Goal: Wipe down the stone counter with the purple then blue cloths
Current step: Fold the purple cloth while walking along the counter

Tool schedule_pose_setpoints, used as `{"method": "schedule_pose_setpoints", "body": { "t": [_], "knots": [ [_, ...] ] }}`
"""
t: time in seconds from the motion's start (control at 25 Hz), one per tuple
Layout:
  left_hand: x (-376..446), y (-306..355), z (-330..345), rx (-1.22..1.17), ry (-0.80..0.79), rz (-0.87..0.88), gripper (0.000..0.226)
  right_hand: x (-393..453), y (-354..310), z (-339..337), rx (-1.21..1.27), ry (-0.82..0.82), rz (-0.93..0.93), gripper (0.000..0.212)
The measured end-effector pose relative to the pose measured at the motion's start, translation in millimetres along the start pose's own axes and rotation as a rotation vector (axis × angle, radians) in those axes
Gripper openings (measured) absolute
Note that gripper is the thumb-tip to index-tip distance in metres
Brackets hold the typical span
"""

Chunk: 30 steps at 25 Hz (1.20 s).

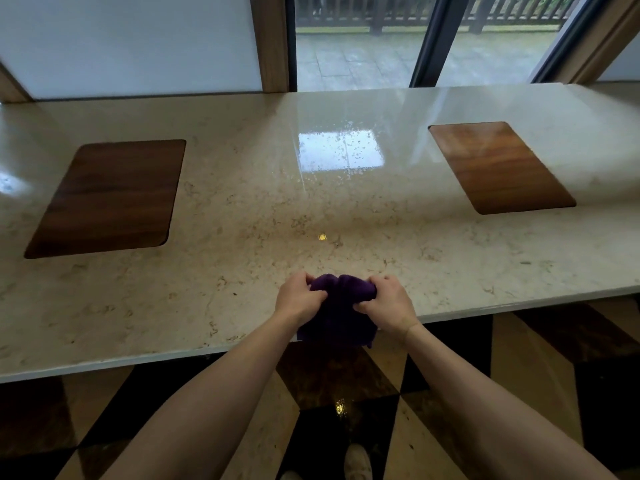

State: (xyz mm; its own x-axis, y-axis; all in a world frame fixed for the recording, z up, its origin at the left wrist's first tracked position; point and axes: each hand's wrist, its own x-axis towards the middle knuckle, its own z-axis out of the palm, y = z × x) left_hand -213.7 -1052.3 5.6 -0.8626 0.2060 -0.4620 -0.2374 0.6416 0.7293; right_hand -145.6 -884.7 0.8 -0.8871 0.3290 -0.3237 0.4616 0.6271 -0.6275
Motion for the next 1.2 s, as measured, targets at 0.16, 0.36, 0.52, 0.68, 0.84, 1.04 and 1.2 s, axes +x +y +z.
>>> {"method": "schedule_pose_setpoints", "body": {
  "t": [0.16,0.36,0.52,0.68,0.84,1.04,1.2],
  "knots": [
    [-28.3,15.7,-18.7,-0.197,-0.021,0.177,0.023,-21.0,-1.1,-30.2,0.228,-0.051,-0.067,0.017],
    [-66.3,66.3,-44.0,-0.348,0.01,0.415,0.024,-50.7,-23.6,-102.2,0.444,0.071,-0.199,0.024],
    [-95.5,129.3,-53.1,-0.4,0.001,0.602,0.023,-78.9,-41.5,-169.5,0.542,0.175,-0.335,0.019],
    [-120.6,194.4,-37.4,-0.392,-0.043,0.742,0.022,-108.3,-41.7,-237.0,0.561,0.339,-0.402,0.021],
    [-141.0,254.2,-3.0,-0.43,-0.082,0.84,0.024,-135.5,-20.4,-294.7,0.542,0.517,-0.457,0.019],
    [-160.1,312.4,57.1,-0.425,-0.192,0.938,0.029,-167.8,27.5,-350.7,0.496,0.679,-0.398,0.018],
    [-181.9,356.0,123.3,-0.44,-0.346,1.008,0.027,-211.7,80.6,-393.0,0.458,0.838,-0.281,0.019]
  ]
}}
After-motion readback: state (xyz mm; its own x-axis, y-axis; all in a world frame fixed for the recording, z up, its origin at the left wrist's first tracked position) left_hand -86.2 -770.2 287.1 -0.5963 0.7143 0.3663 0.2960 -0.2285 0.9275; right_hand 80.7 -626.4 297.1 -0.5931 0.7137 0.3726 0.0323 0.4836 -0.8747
